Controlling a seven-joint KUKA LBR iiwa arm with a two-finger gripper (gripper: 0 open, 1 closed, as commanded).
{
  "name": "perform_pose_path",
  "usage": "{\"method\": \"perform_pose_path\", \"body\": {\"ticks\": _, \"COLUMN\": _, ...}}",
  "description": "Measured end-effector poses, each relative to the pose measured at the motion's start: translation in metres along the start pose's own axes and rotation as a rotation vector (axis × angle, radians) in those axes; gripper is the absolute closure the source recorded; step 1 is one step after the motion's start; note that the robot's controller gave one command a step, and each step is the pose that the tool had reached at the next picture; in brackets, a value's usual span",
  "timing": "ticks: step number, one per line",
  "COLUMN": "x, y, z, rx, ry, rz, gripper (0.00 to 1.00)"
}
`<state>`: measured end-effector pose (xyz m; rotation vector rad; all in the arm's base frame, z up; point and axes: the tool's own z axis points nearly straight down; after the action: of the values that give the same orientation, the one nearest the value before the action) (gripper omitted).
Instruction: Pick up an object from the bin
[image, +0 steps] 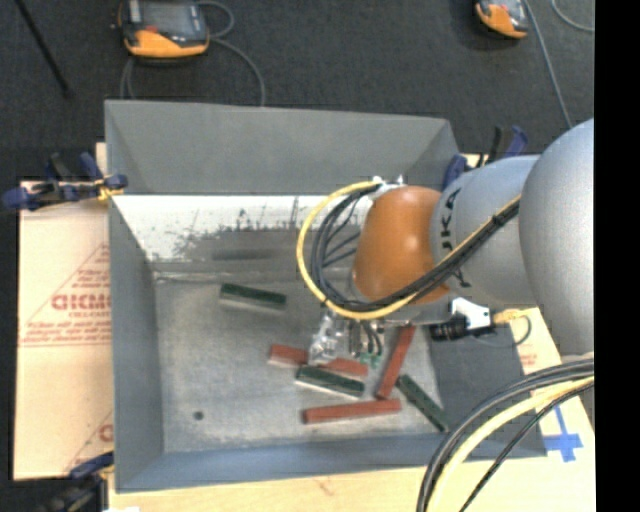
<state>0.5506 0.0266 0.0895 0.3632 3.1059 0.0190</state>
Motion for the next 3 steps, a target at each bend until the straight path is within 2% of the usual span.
{"method": "perform_pose_path", "body": {"ticks": 3, "x": -0.0015, "y": 0.0004, "z": -0.0012, "rx": 0.002, "ry": 0.007, "rz": -0.001, "gripper": 1.00}}
